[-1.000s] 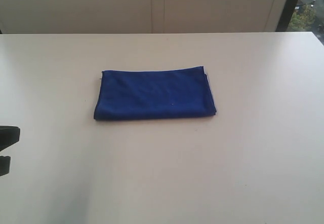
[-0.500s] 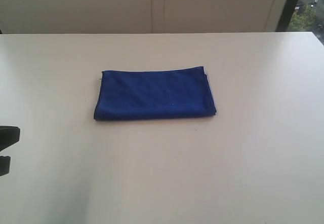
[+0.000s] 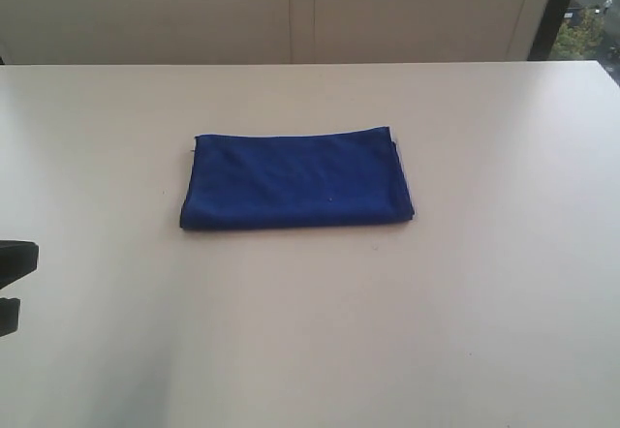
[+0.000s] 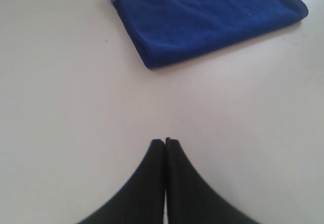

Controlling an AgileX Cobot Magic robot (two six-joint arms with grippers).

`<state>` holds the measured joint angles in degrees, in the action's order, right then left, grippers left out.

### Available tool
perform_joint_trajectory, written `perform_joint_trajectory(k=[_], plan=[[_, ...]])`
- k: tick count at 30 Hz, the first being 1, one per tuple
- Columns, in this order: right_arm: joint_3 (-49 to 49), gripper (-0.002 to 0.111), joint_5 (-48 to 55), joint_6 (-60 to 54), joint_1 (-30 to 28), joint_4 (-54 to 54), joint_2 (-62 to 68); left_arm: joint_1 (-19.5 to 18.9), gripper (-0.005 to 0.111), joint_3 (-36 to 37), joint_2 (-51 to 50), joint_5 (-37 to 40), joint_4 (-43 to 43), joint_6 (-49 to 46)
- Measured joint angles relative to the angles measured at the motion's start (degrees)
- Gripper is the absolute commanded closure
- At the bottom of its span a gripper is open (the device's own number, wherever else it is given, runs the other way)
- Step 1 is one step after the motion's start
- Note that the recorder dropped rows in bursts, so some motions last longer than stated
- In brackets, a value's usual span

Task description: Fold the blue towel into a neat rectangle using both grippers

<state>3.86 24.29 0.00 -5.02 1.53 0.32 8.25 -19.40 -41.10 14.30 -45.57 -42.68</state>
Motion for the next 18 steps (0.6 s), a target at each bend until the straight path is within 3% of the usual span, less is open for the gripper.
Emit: perform_joint_trajectory(k=[18], plan=[[-3.5,0.108,-3.3,0.0,2.4,0.0,0.0,0.0,0.107,0.0,0.0,0.0,0.0,0.0]])
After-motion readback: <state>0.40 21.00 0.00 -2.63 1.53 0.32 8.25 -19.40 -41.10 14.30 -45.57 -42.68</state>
